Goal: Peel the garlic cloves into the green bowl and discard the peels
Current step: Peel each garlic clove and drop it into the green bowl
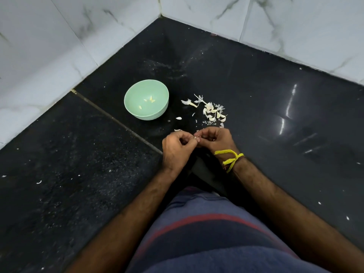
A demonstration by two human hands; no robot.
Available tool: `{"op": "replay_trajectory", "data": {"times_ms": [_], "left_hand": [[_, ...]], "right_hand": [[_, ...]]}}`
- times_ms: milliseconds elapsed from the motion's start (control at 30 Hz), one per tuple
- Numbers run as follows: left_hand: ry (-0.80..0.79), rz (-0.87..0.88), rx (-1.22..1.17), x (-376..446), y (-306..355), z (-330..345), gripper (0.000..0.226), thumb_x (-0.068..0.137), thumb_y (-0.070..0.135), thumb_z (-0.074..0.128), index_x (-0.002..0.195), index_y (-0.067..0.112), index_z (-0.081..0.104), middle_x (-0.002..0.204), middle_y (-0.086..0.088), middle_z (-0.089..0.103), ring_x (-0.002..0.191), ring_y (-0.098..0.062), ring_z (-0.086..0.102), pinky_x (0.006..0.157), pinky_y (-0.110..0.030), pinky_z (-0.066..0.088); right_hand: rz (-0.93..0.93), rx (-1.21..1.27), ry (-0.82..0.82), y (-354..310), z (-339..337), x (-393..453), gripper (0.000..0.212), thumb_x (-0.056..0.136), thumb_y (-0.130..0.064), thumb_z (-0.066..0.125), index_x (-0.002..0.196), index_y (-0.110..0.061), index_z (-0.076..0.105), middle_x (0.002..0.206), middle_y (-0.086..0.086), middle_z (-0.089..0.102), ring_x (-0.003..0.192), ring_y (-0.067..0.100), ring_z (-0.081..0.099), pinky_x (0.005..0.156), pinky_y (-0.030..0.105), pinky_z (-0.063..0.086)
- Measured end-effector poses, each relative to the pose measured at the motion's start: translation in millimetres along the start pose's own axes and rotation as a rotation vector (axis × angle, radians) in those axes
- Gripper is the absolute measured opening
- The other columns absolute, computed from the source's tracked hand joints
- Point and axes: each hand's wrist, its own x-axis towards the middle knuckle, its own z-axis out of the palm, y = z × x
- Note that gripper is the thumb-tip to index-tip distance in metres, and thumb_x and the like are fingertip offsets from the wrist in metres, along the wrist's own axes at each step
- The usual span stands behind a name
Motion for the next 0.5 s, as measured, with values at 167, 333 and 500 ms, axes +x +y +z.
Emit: {"op": "replay_trajectory", "data": {"times_ms": [167,333,500], "left_hand": [[-0.039,-0.002,-0.039,-3.9,-3.4,-6.2,0.016,0.085,0.016,0.077,0.077,0.030,0.075,0.071,0.007,0.074,0.068,-0.015,0.071,0.067,-0.030,0.059],[-0.042,0.025,0.016,-4.2,-4.0,-6.1,0.004,0.083,0.015,0.077,0.081,0.018,0.079,0.069,0.006,0.073,0.065,-0.010,0.068,0.064,-0.024,0.055],[-0.033,0.052,0.033,-4.5,-0.2,-1.7,0.004,0.080,0.014,0.076,0.077,0.014,0.079,0.068,0.004,0.072,0.065,-0.010,0.067,0.063,-0.022,0.053]], "right_hand": [[0.056,0.094,0.006,1.8,-2.0,0.5,0.014,0.080,0.005,0.074,0.094,0.004,0.070,0.084,0.015,0.072,0.076,0.022,0.069,0.074,0.030,0.060],[0.071,0.100,0.016,1.8,-1.3,-1.3,0.016,0.079,0.006,0.075,0.094,0.008,0.070,0.081,0.014,0.072,0.068,0.015,0.069,0.066,0.022,0.057],[0.015,-0.023,0.043,-1.9,-2.1,-1.4,0.013,0.078,0.005,0.076,0.090,0.004,0.072,0.080,0.010,0.073,0.069,0.009,0.070,0.065,0.018,0.055]]}}
